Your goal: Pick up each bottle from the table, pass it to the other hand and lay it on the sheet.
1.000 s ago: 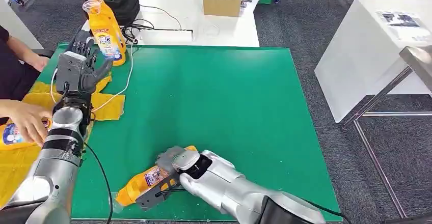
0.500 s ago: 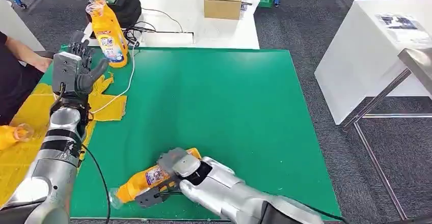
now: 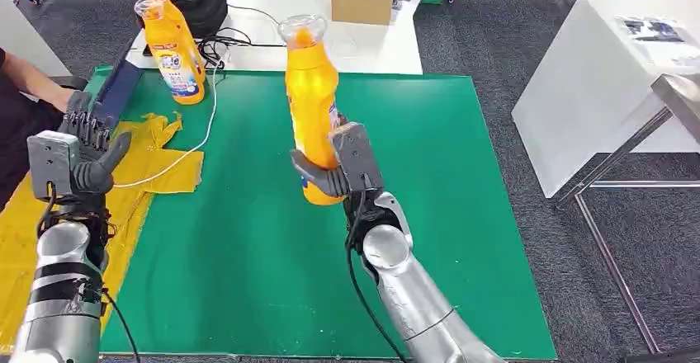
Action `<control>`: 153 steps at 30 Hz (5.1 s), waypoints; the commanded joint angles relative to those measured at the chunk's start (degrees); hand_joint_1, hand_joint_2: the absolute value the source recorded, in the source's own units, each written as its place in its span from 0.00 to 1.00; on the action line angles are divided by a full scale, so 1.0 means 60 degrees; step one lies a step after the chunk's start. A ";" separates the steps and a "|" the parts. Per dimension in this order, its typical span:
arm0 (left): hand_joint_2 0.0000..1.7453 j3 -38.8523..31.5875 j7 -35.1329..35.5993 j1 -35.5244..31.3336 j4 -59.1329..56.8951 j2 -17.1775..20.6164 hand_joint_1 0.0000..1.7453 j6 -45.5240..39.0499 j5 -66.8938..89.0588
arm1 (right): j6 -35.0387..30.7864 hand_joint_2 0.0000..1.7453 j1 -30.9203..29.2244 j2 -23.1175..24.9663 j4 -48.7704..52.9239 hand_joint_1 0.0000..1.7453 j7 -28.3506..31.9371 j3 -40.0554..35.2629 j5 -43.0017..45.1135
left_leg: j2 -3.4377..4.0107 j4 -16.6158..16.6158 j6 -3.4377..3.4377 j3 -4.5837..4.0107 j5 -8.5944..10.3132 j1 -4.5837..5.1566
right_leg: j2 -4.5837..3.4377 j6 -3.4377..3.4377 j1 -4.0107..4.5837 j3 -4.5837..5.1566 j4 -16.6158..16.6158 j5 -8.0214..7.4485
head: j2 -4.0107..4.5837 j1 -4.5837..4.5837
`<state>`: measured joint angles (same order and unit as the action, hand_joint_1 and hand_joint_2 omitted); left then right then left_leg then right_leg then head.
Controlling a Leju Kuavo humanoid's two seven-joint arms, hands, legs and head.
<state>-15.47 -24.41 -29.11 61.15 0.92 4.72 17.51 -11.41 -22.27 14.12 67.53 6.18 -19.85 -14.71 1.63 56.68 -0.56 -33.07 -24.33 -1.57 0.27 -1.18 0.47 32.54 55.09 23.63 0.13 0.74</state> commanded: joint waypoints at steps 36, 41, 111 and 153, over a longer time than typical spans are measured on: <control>1.00 0.4306 0.0889 0.1669 0.2436 -0.0273 0.00 0.4813 -0.2963 | 0.2684 1.00 -0.0410 0.0391 -0.1425 1.00 -0.1162 -0.4192 -0.0890 | -0.0016 -0.0006 0.0022 -0.0021 -0.0018 0.0005 | -0.0007 -0.0011 -0.0009 0.0029 0.0008 0.0019 | 0.0000 0.0000; 1.00 0.4499 0.0179 0.1709 0.2715 -0.0098 0.00 0.5024 -0.2333 | 0.2789 1.00 -0.0537 0.0299 -0.1468 1.00 -0.1191 -0.4448 -0.0578 | -0.0017 -0.0004 0.0014 -0.0046 -0.0005 0.0004 | 0.0004 -0.0008 -0.0005 0.0049 0.0006 0.0009 | 0.0000 0.0000; 1.00 0.4047 0.2040 -0.0060 -0.6068 0.4064 1.00 -0.5252 1.2082 | 0.2712 1.00 0.1181 -0.3080 0.2290 0.00 -0.1150 -0.2700 -0.0696 | 0.0011 -0.0015 0.0016 -0.0010 -0.0010 0.0007 | -0.0035 -0.0005 -0.0008 0.0042 0.0017 0.0015 | 0.0000 0.0000; 0.00 -0.0810 0.0748 -0.0299 0.0456 0.0374 0.00 -0.1811 0.2894 | 0.1165 1.00 0.2335 -0.2700 0.2894 0.00 -0.1119 -0.2429 -0.1605 | -0.0212 0.0069 0.0013 -0.0058 0.0006 -0.0005 | 0.0181 -0.0018 0.0006 0.0119 0.0058 0.0064 | 0.0000 -0.0011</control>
<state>34.63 22.13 -20.97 65.37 27.35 -39.84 79.47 -0.18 -12.12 -2.56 80.00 -1.77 -37.51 -20.68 1.32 56.71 -0.57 -33.12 -24.30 -1.38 0.51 -1.24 0.32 33.44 55.17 23.87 0.13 0.68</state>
